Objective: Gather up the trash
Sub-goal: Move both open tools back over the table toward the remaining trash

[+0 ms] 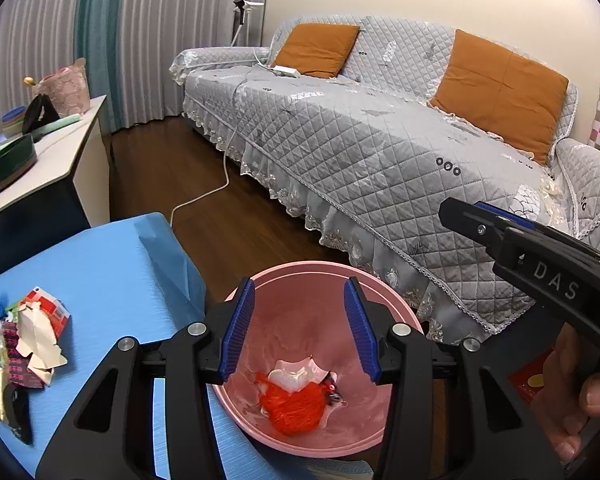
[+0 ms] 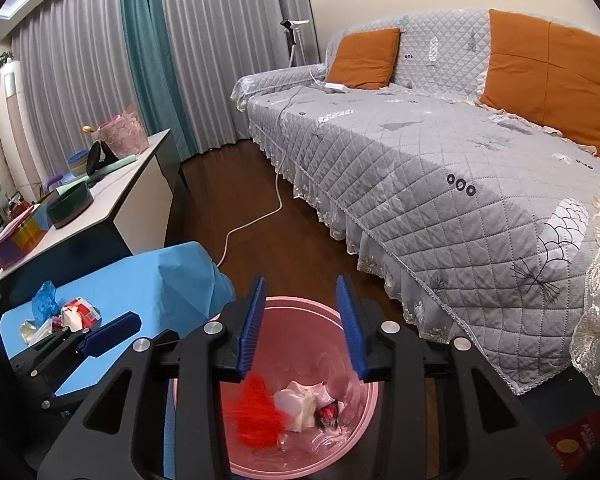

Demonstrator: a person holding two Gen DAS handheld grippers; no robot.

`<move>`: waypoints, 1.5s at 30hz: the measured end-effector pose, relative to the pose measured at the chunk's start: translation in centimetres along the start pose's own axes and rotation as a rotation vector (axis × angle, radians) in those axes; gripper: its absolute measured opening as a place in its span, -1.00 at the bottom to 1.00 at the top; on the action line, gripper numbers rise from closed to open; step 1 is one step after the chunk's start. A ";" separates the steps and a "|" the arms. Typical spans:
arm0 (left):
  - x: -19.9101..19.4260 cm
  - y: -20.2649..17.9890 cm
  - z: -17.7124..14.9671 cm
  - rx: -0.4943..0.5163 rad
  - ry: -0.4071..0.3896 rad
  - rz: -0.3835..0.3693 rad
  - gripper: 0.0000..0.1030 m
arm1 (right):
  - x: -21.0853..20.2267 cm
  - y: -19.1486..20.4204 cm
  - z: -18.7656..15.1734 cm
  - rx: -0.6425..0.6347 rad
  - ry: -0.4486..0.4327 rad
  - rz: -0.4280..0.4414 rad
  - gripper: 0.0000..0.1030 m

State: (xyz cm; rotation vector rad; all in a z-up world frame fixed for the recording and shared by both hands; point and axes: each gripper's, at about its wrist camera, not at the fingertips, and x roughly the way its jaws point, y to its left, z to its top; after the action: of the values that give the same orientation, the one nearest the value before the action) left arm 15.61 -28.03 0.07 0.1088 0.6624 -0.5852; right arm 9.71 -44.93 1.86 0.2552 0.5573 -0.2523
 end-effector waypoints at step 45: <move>-23.2 23.6 -0.2 -0.155 -0.192 0.403 -0.46 | -2.1 16.8 -1.4 -0.124 -0.019 0.280 -0.69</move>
State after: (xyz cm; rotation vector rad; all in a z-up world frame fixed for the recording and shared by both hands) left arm 13.60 2.79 11.97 0.0378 0.4785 -0.1519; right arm 12.40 -28.38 4.72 0.2076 0.5095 0.0506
